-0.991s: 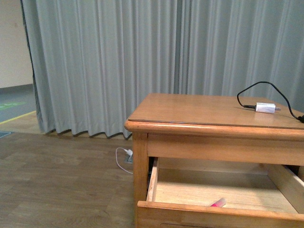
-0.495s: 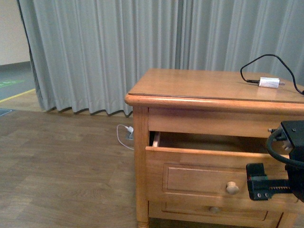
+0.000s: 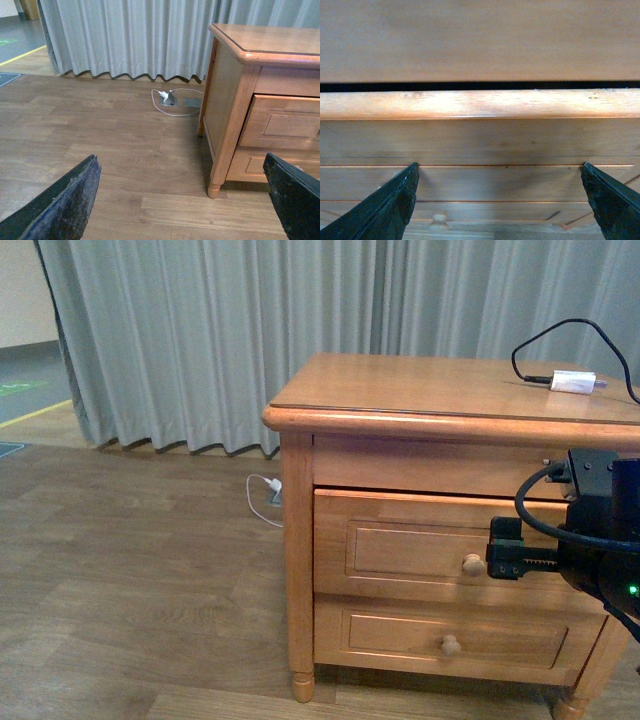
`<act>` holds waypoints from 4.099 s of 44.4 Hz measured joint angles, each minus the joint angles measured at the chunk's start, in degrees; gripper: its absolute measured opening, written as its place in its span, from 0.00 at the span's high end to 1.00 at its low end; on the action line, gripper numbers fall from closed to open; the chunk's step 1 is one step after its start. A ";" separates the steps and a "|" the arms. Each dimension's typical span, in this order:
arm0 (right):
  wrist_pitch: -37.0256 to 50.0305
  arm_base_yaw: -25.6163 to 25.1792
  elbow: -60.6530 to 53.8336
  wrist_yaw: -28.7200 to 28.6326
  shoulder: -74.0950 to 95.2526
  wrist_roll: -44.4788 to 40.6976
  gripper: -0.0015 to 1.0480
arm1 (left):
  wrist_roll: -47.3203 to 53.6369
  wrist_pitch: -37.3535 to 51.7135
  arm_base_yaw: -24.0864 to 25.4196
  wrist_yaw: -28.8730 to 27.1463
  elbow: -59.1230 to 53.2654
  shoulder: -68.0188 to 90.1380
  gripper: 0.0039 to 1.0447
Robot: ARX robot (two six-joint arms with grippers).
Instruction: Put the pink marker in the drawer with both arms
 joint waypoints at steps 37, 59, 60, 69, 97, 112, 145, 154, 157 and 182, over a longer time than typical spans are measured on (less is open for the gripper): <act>-2.23 0.81 -8.20 -0.72 -9.60 1.11 0.08 | 0.00 0.00 0.00 0.00 0.00 0.00 0.06; -34.25 5.31 -19.98 -1.11 -57.46 4.15 0.08 | 0.00 0.00 0.00 0.00 0.00 0.00 0.06; -35.69 5.75 -19.98 -0.72 -59.41 4.33 0.08 | 0.00 0.00 0.00 0.00 0.00 0.00 0.06; -51.84 11.47 -19.98 9.90 -76.96 10.38 0.08 | 0.00 0.00 0.00 0.00 0.00 0.00 0.06; -27.82 3.34 -44.48 0.87 -92.35 -4.22 0.91 | 0.02 0.00 0.00 0.00 0.00 0.00 0.06; -29.03 -4.11 -52.06 -6.25 -101.29 -4.57 0.99 | 0.02 0.00 0.00 0.00 0.00 0.00 0.06; -37.05 -4.20 -57.77 -6.38 -115.80 -4.57 0.99 | 0.02 0.00 0.00 0.00 0.00 0.00 0.06; -47.30 -4.20 -57.72 -6.40 -125.57 -4.59 0.99 | 0.00 0.00 0.00 0.00 0.00 0.00 0.06; -47.32 -4.20 -57.72 -6.43 -125.59 -4.57 0.99 | 0.00 0.00 0.00 0.00 0.00 0.00 0.06; -47.34 -4.20 -57.72 -6.40 -125.66 -4.63 0.29 | 0.00 0.00 0.00 0.00 0.00 0.00 0.06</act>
